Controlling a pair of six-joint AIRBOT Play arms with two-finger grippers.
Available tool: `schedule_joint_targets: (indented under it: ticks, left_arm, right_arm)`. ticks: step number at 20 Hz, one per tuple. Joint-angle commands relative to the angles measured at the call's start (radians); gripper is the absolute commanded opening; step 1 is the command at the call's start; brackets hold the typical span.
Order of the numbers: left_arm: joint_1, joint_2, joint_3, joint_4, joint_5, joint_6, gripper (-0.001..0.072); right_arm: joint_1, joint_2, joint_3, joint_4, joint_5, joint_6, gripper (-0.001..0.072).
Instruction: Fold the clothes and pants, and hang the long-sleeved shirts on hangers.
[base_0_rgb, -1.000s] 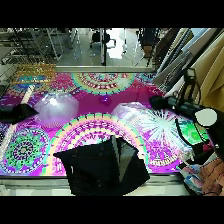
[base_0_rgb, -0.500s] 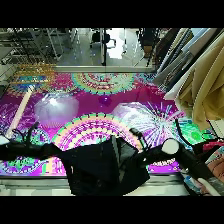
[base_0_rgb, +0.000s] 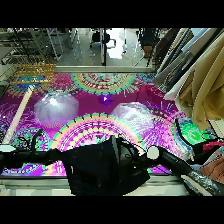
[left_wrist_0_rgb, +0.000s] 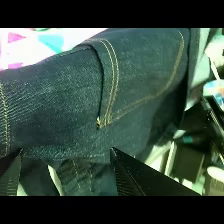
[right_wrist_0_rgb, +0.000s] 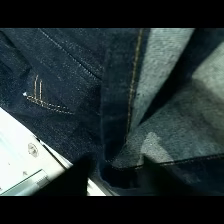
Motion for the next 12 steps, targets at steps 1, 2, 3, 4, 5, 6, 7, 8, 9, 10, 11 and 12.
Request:
schedule_joint_targets:
  ticks: [1,2,3,4,5,6,7,8,9,10,11,12]
  left_arm:
    - [0.034,0.004,0.04,0.007,-0.094,-0.061,0.0598]
    - [0.05,0.009,0.06,0.034,-0.108,-0.126,0.0597]
    - [0.061,0.016,0.071,0.075,-0.112,-0.182,0.0597]
    - [0.069,0.026,0.071,0.121,-0.113,-0.233,0.0597]
    - [0.069,0.037,0.071,0.161,-0.113,-0.273,0.0597]
    - [0.069,0.049,0.071,0.183,-0.113,-0.297,0.0597]
    - [0.069,0.058,0.071,0.177,-0.11,-0.299,0.0597]
    - [0.069,0.063,0.071,0.173,-0.095,-0.302,0.0597]
    - [0.066,0.061,0.071,0.173,-0.072,-0.303,0.0598]
    - [0.06,0.058,0.07,0.173,-0.032,-0.305,0.0598]
    - [0.052,0.058,0.069,0.168,0.012,-0.323,0.0599]
    - [0.04,0.058,0.066,0.146,0.056,-0.332,0.0625]
  right_arm:
    - [0.006,-0.02,0.01,0.034,-0.007,0.001,0.003]
    - [0.006,-0.02,0.021,0.042,-0.013,0.001,0.0027]
    - [0.006,-0.02,0.048,0.04,-0.015,0.001,0.0026]
    - [0.004,-0.02,0.085,0.035,-0.018,0.001,0.0025]
    - [0.004,-0.02,0.136,0.024,-0.038,0.002,0.0025]
    - [0.004,-0.02,0.194,0.002,-0.08,0.013,0.0024]
    - [0.004,-0.02,0.244,-0.031,-0.131,0.036,0.0024]
    - [0.004,-0.023,0.298,-0.084,-0.188,0.065,0.0024]
    - [0.004,-0.025,0.342,-0.126,-0.214,0.077,0.0024]
    - [0.004,-0.028,0.374,-0.153,-0.209,0.077,0.0024]
    - [0.004,-0.029,0.389,-0.158,-0.201,0.077,0.0024]
    - [0.004,-0.029,0.391,-0.157,-0.191,0.077,0.0024]
